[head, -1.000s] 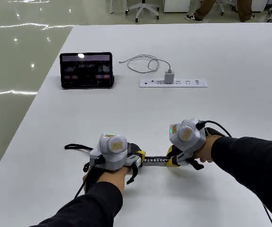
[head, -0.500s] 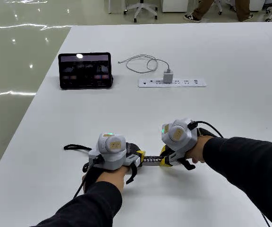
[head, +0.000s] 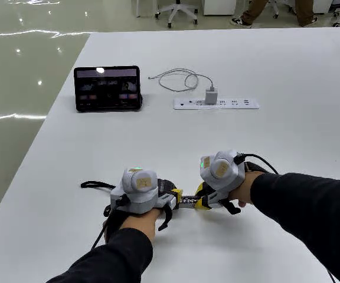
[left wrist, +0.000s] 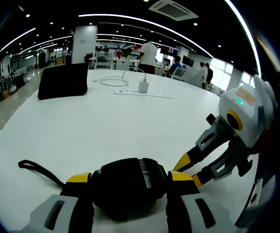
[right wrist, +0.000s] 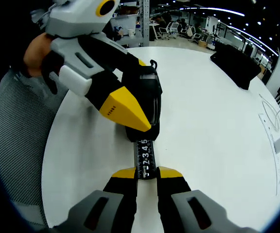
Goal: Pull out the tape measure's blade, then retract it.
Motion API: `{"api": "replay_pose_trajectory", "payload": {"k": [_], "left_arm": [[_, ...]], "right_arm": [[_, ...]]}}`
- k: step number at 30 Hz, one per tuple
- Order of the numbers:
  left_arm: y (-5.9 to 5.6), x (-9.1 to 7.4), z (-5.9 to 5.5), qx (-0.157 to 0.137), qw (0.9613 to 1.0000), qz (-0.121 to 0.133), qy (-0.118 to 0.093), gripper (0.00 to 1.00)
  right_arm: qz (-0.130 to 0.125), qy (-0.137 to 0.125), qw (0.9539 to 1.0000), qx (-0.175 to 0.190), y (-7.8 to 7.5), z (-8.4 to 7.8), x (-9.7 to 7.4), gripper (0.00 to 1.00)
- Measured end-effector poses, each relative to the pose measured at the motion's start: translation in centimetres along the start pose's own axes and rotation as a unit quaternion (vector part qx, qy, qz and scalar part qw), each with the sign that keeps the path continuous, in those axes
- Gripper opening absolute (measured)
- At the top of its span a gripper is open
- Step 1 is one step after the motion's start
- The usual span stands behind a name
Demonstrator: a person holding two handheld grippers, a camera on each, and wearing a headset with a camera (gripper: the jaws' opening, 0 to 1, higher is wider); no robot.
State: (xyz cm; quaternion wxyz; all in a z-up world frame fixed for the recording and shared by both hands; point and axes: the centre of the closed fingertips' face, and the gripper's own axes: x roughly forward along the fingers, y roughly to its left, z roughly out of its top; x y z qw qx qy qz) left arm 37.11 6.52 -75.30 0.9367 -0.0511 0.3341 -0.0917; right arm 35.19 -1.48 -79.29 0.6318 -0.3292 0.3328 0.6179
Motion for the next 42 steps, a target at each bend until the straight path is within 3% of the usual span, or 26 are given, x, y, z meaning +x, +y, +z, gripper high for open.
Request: {"api": "replay_pose_trajectory", "payload": {"k": [11, 14, 27, 28, 29, 33, 35, 42], "left_arm": [[0.0, 0.0, 0.0, -0.006, 1.0000, -0.002, 0.001, 0.55], [0.0, 0.0, 0.0, -0.006, 1.0000, -0.002, 0.000, 0.56], [0.1, -0.1, 0.0, -0.010, 0.9999, -0.003, 0.000, 0.56], [0.0, -0.1, 0.0, 0.004, 1.0000, -0.003, -0.002, 0.56], [0.0, -0.1, -0.1, -0.004, 1.0000, -0.002, -0.001, 0.56], [0.3, 0.0, 0.1, -0.015, 0.9999, -0.003, 0.000, 0.56], [0.2, -0.1, 0.0, -0.013, 0.9999, -0.003, 0.000, 0.56], [0.2, -0.1, 0.0, -0.014, 0.9999, -0.002, -0.001, 0.56]], "right_arm": [[0.002, 0.002, 1.0000, -0.009, 0.1, 1.1, 0.8, 0.11], [0.005, -0.006, 0.9999, 0.009, 0.0, 1.3, 0.9, 0.11], [0.004, -0.011, 0.9999, -0.005, 0.4, 2.9, 2.1, 0.11], [0.003, -0.004, 0.9999, -0.009, 0.4, 2.9, 2.2, 0.11], [0.003, -0.004, 0.9997, -0.024, 0.3, 3.0, 2.1, 0.11], [-0.001, -0.008, 0.9998, -0.017, 0.2, 2.8, 1.8, 0.12], [-0.002, -0.002, 0.9994, -0.033, 0.2, 2.6, 1.7, 0.12], [-0.005, -0.005, 0.9996, -0.027, 0.2, 2.0, 1.2, 0.12]]}}
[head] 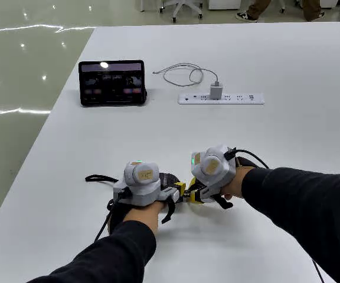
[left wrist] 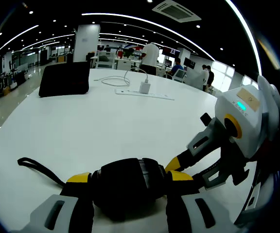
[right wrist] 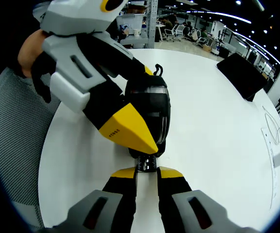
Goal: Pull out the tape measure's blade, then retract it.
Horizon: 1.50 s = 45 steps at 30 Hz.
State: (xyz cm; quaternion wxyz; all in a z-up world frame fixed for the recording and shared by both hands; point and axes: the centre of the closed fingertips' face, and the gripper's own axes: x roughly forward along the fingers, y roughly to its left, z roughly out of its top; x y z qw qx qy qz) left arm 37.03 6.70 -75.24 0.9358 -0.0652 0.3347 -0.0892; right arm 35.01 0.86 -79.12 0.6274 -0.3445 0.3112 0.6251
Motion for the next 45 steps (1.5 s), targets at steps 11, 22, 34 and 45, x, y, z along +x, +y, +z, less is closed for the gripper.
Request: {"api": "replay_pose_trajectory", "payload": {"k": [11, 22, 34, 45], "left_arm": [[-0.1, 0.0, 0.0, -0.005, 1.0000, -0.003, 0.000, 0.56], [0.0, 0.0, -0.1, -0.004, 1.0000, -0.005, 0.002, 0.56], [0.0, 0.0, 0.0, -0.004, 1.0000, -0.005, 0.003, 0.56], [0.1, -0.1, 0.1, -0.005, 1.0000, -0.004, 0.002, 0.56]], "right_arm": [[0.005, -0.007, 0.9999, 0.007, 0.0, 0.4, 0.3, 0.11], [0.005, -0.014, 0.9998, 0.014, 0.1, 1.0, 0.7, 0.11], [0.006, -0.015, 0.9994, 0.032, 0.1, 0.6, 0.7, 0.11], [0.010, -0.004, 0.9994, 0.033, 0.7, -0.1, 0.7, 0.00]]}}
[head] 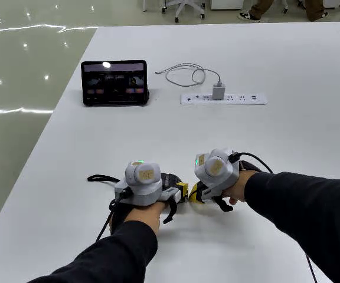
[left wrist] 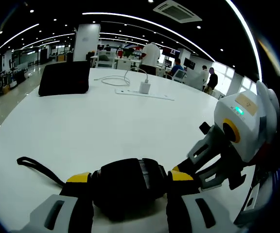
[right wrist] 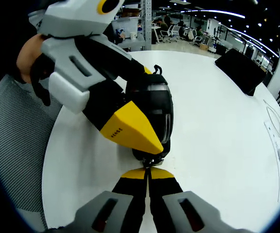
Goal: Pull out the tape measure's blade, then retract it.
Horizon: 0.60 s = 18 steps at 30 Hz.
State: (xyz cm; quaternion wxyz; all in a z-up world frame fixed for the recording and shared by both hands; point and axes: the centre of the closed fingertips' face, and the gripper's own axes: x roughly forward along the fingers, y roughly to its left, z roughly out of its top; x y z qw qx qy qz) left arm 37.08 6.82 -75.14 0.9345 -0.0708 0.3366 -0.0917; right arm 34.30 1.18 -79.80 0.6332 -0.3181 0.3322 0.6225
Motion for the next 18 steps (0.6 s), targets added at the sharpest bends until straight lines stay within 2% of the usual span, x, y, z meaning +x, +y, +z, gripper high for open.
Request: {"api": "replay_pose_trajectory", "payload": {"k": [4, 15, 16, 18], "left_arm": [[0.0, 0.0, 0.0, -0.001, 1.0000, -0.001, -0.003, 0.57], [-0.2, 0.0, 0.0, 0.016, 0.9998, -0.015, 0.003, 0.61], [0.0, 0.0, 0.0, 0.029, 0.9995, -0.010, 0.004, 0.63], [0.4, -0.1, -0.2, 0.020, 0.9998, -0.002, 0.009, 0.74]], "right_arm": [[0.005, -0.001, 1.0000, -0.004, 0.2, 0.2, 0.0, 0.00], [-0.011, -0.024, 0.9996, 0.003, 0.2, 1.3, -1.4, 0.18], [-0.013, -0.026, 0.9996, 0.003, 0.2, 1.3, -1.6, 0.19], [-0.020, -0.028, 0.9994, 0.001, 0.0, 1.2, -1.9, 0.22]]}}
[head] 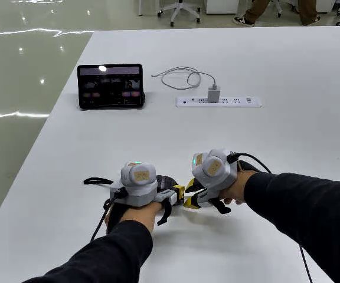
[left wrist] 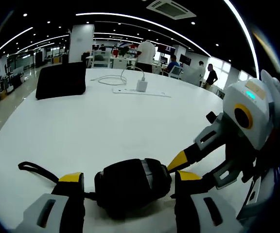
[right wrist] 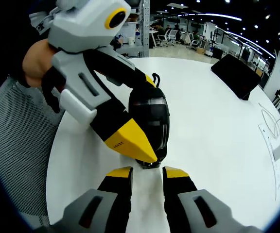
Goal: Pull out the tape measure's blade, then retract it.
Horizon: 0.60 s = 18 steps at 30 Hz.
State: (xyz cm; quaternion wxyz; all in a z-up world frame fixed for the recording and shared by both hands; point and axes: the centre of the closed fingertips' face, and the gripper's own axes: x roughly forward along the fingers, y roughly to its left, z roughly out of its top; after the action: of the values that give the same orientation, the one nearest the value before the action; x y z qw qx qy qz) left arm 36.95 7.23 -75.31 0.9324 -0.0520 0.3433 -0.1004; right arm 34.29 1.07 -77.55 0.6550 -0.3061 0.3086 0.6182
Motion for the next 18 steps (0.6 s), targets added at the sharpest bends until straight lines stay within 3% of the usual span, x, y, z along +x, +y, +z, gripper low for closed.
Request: {"api": "replay_pose_trajectory", "payload": {"k": [2, 4, 6, 9, 12, 14, 16, 18], "left_arm": [[0.5, -0.2, 0.0, -0.014, 0.9999, 0.001, 0.001, 0.78], [0.9, -0.4, 0.3, -0.011, 0.9999, 0.002, -0.006, 0.81], [1.5, -0.5, 0.9, -0.023, 0.9994, 0.008, -0.023, 0.95], [1.9, -1.0, 1.7, -0.020, 0.9988, 0.003, -0.044, 1.00], [1.9, -0.8, 1.3, -0.014, 0.9995, -0.007, -0.029, 1.00], [1.9, -1.0, 1.3, -0.014, 0.9993, -0.015, -0.033, 1.00], [1.1, -1.1, 1.6, -0.021, 0.9978, -0.046, -0.043, 1.00], [1.4, -1.3, 1.0, -0.011, 0.9989, -0.038, -0.025, 1.00]], "right_arm": [[-0.017, -0.005, 0.9998, 0.003, -0.5, 0.0, -0.4, 0.32], [-0.023, -0.010, 0.9996, 0.014, -0.8, -0.2, -0.8, 0.38], [-0.030, -0.010, 0.9992, 0.022, -0.9, -0.5, -1.1, 0.41], [-0.036, -0.012, 0.9987, 0.034, -0.9, -0.9, -1.5, 0.46], [-0.037, -0.012, 0.9978, 0.053, -0.8, -1.2, -1.9, 0.48], [-0.041, -0.018, 0.9973, 0.058, -0.8, -1.1, -2.1, 0.52], [-0.044, -0.024, 0.9962, 0.072, -0.9, -1.1, -2.3, 0.54], [-0.052, -0.030, 0.9950, 0.079, -1.1, -1.1, -2.6, 0.58]]}}
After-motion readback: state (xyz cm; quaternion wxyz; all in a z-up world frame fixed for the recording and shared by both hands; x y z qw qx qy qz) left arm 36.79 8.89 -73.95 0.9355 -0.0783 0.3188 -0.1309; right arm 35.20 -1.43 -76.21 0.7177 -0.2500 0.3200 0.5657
